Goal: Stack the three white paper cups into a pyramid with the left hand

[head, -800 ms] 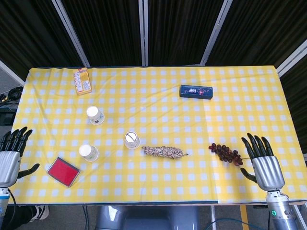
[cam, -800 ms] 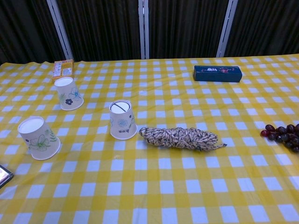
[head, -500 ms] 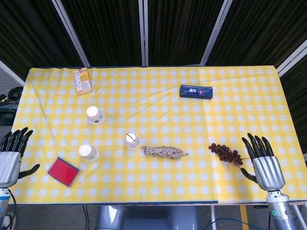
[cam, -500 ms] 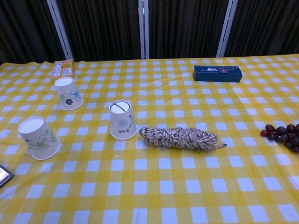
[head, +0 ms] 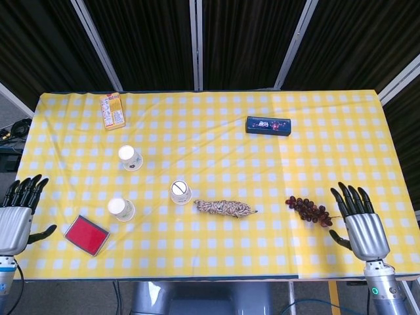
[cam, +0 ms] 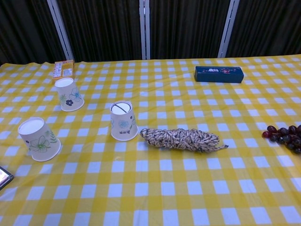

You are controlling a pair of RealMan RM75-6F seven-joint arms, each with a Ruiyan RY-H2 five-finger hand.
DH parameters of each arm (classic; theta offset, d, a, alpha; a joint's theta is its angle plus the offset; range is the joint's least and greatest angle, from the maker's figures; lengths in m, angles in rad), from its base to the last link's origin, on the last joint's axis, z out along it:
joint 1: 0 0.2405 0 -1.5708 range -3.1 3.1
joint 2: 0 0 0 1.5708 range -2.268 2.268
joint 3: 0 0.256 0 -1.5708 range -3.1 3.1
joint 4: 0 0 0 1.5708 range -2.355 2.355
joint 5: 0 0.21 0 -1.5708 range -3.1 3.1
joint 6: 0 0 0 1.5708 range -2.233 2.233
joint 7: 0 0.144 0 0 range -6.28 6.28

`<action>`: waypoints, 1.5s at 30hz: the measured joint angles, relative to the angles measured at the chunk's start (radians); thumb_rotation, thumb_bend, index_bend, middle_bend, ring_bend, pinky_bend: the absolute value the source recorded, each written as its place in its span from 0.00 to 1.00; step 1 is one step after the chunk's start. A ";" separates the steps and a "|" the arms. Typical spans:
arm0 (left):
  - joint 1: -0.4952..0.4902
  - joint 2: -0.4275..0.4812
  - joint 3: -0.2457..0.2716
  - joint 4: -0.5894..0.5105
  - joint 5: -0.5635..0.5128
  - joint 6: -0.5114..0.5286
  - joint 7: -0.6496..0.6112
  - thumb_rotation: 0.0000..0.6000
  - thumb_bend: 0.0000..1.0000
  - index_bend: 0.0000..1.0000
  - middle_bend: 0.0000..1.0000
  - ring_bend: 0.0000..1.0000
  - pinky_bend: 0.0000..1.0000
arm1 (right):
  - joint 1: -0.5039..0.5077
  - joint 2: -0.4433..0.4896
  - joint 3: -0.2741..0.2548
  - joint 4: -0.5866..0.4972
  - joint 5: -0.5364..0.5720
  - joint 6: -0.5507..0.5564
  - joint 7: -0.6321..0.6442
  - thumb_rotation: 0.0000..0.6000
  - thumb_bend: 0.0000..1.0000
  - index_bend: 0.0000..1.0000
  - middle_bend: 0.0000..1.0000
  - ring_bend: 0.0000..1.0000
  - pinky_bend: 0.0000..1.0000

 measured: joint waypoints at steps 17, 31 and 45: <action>-0.118 -0.015 -0.021 -0.052 -0.056 -0.207 0.072 1.00 0.20 0.22 0.00 0.00 0.00 | -0.004 0.009 -0.001 -0.010 -0.005 0.009 0.016 1.00 0.07 0.00 0.00 0.00 0.00; -0.290 -0.159 -0.056 -0.090 -0.293 -0.423 0.293 1.00 0.20 0.25 0.00 0.00 0.00 | -0.007 0.025 0.003 -0.016 -0.007 0.020 0.054 1.00 0.07 0.00 0.00 0.00 0.00; -0.334 -0.204 -0.053 -0.073 -0.373 -0.409 0.362 1.00 0.27 0.31 0.00 0.00 0.00 | -0.008 0.025 0.004 -0.015 -0.005 0.019 0.051 1.00 0.07 0.00 0.00 0.00 0.00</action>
